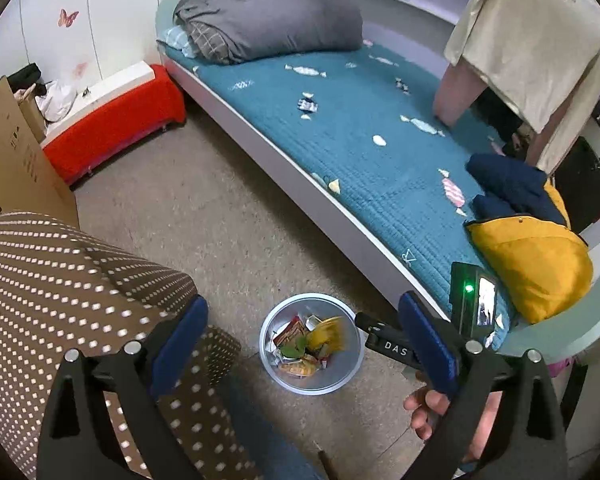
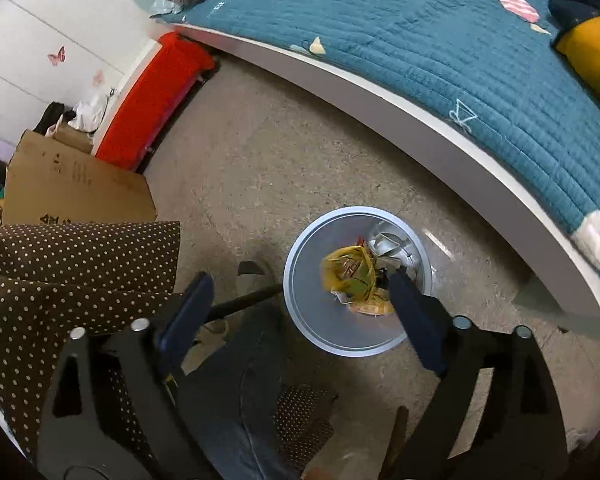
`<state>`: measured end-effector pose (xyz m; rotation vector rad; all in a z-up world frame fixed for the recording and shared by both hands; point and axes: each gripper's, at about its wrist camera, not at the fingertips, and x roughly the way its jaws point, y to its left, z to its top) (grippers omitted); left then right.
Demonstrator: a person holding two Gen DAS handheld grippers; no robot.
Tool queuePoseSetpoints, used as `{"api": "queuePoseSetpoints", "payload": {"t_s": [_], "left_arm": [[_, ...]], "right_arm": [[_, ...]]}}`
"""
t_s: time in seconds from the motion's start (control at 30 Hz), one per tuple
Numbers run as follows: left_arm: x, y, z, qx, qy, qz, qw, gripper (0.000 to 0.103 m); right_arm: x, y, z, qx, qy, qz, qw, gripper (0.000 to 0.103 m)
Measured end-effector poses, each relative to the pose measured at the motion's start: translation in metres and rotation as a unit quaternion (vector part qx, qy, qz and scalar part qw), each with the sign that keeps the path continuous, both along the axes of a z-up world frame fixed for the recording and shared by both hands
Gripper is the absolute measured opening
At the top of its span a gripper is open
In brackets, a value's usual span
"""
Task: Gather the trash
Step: 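Open both grippers over the grey bin to drop the wrapper and bag, then move both open grippers back up over the table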
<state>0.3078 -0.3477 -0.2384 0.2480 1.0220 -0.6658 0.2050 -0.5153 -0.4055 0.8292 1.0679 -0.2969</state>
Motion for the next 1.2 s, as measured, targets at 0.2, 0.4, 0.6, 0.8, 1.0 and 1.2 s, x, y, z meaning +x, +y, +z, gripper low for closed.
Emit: {"api": "queuePoseSetpoints", "payload": {"t_s": [0.2,0.4,0.6,0.8,1.0,1.2], "left_arm": [[-0.014,0.034,0.018,-0.026,-0.018,0.01,0.9995,0.094],[-0.028,0.075,0.042,-0.05,-0.045,0.03,0.9973,0.094],[-0.041,0.129,0.069,-0.078,-0.083,0.061,0.9916,0.094],[-0.046,0.193,0.089,-0.09,-0.117,0.105,0.9835,0.094],[-0.044,0.257,0.101,-0.099,-0.135,0.157,0.9733,0.095],[-0.041,0.311,0.103,-0.091,-0.154,0.203,0.9626,0.095]], "right_arm": [[-0.015,0.009,0.039,-0.031,-0.021,-0.014,0.999,0.097],[-0.026,0.022,0.109,-0.076,-0.074,-0.022,0.994,0.097],[-0.019,0.063,0.188,-0.125,-0.138,0.019,0.982,0.097],[0.001,0.123,0.244,-0.153,-0.187,0.079,0.967,0.097],[0.022,0.183,0.275,-0.168,-0.213,0.143,0.952,0.097],[0.049,0.244,0.29,-0.175,-0.232,0.209,0.934,0.097]]}}
